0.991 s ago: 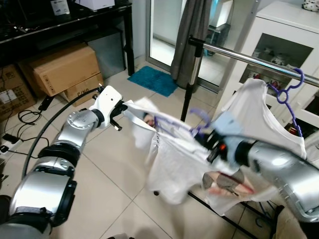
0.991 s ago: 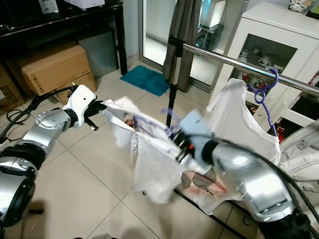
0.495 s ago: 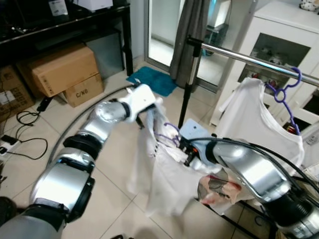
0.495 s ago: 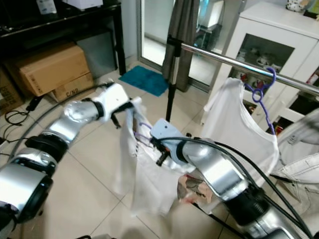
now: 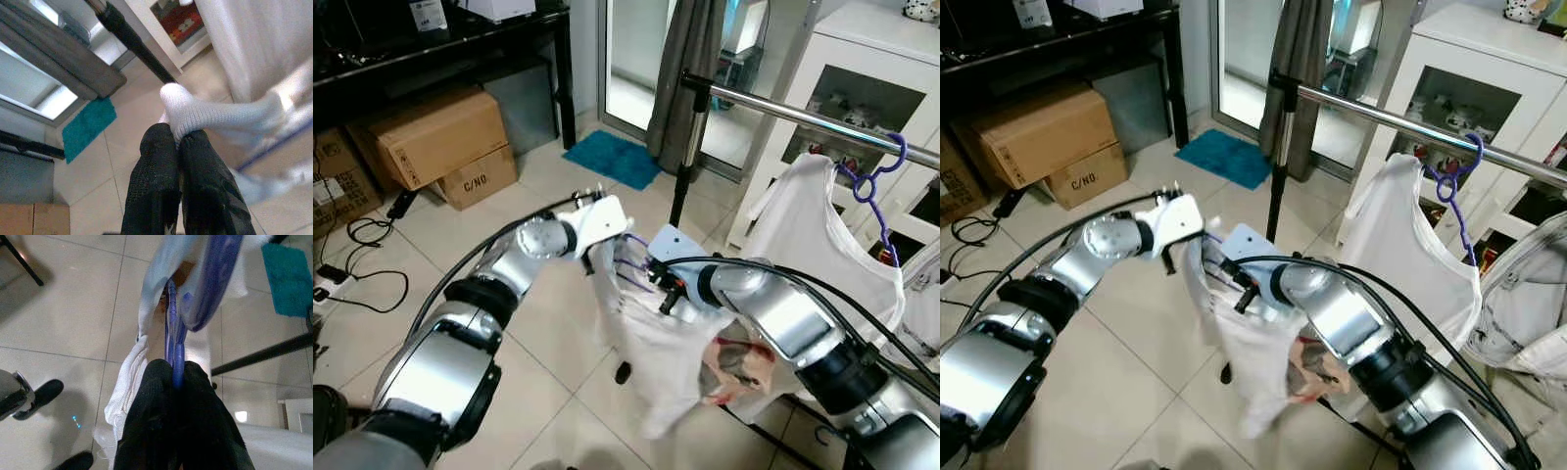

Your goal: Hang hanger

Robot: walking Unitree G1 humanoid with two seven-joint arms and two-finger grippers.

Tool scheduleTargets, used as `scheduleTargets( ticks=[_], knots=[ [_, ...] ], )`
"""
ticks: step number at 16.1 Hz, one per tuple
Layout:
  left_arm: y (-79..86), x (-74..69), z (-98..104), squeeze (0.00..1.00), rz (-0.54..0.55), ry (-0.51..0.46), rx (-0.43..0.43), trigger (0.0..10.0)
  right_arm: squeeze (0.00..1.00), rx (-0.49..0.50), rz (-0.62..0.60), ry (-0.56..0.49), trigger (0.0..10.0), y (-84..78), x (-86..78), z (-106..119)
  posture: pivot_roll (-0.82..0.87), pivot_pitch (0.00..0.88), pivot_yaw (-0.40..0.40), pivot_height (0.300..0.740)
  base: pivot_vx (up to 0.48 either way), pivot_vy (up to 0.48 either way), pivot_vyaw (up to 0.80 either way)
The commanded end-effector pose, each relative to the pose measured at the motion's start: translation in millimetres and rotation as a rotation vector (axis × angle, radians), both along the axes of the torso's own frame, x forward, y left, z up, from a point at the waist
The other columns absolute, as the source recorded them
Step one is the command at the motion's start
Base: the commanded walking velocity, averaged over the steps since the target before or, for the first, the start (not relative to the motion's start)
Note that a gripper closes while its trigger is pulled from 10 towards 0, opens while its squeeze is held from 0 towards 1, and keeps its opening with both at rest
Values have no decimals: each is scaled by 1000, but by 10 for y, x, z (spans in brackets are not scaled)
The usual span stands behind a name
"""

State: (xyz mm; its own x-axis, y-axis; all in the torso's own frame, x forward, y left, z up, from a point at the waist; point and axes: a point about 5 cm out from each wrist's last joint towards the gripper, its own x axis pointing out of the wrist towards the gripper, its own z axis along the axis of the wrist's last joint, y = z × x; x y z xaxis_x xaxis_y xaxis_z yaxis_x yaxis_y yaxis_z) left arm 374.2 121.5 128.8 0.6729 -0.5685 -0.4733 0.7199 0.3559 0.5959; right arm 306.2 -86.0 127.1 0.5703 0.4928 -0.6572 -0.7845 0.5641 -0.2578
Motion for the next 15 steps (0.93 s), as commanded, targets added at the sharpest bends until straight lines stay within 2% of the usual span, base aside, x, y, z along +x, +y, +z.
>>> scheduleTargets(
  ticks=[1, 2, 4, 7, 8, 9, 10, 11, 13, 15],
  knots=[
    [11, 7, 25, 0, -6, -24, 19, 0, 0, 22, -1, -49, 0, -3, 74, 139, -179, 0, -1, 740, 0, 0, 0],
    [45, 5, 12, 0, 3, -23, 28, 0, 0, 4, 6, -53, 0, -35, 77, 148, -179, 0, -1, 740, 0, 0, 0],
    [293, -3, -50, 0, 61, -25, 115, 0, 0, -37, 16, -32, 0, -260, 35, 169, -176, 0, -6, 740, 0, 0, 0],
    [508, -17, -93, 0, 116, -15, 171, 0, 0, -25, -2, -39, 0, -426, 21, 242, -178, 0, -5, 740, 0, 0, 0],
    [669, -41, -133, 0, 159, 1, 210, 0, 0, 7, 5, -36, 0, -528, -25, 312, -179, 0, -4, 740, 0, 0, 0],
    [742, -47, -139, 0, 182, 2, 226, 0, 0, 29, 14, -31, 0, -558, -61, 344, -180, 0, -4, 740, 0, 0, 0],
    [861, -35, -102, 0, 232, -12, 239, 0, 0, 50, 54, -8, 0, -590, -166, 366, -180, 0, -5, 740, 0, 0, 0],
    [897, -26, -79, 0, 250, -21, 240, 0, 0, 51, 68, 3, 0, -597, -207, 363, -180, 0, -5, 740, 0, 0, 0],
    [1016, 39, 101, 0, 320, -76, 185, 0, 0, 47, 124, 88, 0, -636, -430, 244, -180, 0, -6, 740, 0, 0, 0],
    [1057, 73, 204, 0, 377, -89, 75, 0, 0, 58, 118, 127, 0, -652, -522, 142, -179, 0, -5, 740, 0, 0, 0]
  ],
)
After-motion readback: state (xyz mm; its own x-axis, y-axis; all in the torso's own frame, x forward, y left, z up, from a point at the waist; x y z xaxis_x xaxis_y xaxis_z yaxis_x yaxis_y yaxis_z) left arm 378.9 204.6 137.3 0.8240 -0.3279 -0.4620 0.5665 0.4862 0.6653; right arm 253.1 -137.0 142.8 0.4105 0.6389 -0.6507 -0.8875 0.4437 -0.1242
